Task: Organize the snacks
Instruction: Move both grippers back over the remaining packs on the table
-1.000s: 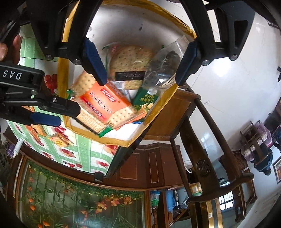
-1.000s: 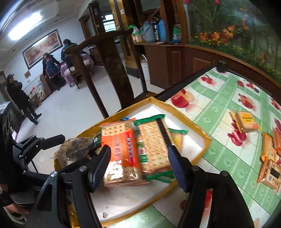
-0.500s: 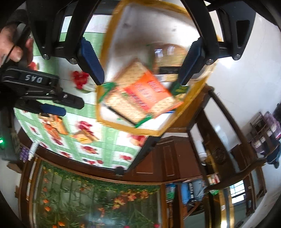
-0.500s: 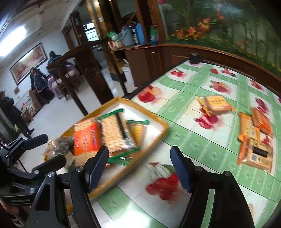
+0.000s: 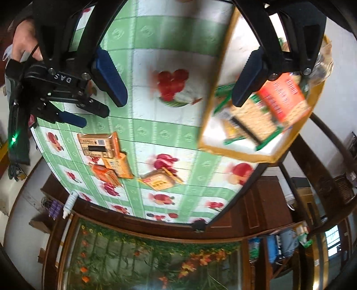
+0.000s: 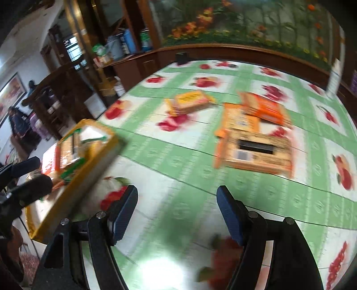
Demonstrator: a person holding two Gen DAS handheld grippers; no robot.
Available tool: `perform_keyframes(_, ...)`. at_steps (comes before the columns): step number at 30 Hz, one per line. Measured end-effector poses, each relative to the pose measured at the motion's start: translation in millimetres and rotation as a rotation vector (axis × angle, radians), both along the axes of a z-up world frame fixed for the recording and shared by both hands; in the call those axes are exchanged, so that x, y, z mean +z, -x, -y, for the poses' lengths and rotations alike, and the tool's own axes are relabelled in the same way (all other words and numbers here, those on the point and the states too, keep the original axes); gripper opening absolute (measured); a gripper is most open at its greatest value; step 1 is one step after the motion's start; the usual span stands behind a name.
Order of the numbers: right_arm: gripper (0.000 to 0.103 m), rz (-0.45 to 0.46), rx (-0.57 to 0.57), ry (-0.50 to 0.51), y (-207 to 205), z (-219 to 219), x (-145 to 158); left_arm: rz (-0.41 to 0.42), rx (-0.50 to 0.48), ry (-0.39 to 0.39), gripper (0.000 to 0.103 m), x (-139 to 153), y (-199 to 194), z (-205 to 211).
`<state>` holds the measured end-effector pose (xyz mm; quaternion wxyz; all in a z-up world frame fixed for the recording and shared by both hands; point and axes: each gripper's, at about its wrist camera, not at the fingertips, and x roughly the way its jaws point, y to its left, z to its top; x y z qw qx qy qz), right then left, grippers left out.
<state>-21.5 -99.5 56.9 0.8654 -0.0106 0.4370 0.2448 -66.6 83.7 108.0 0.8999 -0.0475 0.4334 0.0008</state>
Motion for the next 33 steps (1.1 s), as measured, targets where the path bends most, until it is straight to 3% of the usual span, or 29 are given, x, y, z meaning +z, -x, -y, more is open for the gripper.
perform_keyframes(9, 0.077, -0.013, -0.11, -0.018, -17, 57, -2, -0.06, -0.104, -0.034, 0.095, -4, -60, 39)
perform_keyframes(19, 0.08, -0.009, -0.215, -0.069, -50, 96, 8, -0.157, -0.198, -0.01, 0.095, -23, -150, 48)
perform_keyframes(24, 0.08, -0.029, -0.234, -0.11, -59, 101, 2, -0.172, -0.225, -0.029, 0.095, -36, -197, 45)
perform_keyframes(33, 0.08, -0.053, -0.252, -0.168, -73, 106, -12, -0.183, -0.296, -0.057, 0.095, -58, -246, 48)
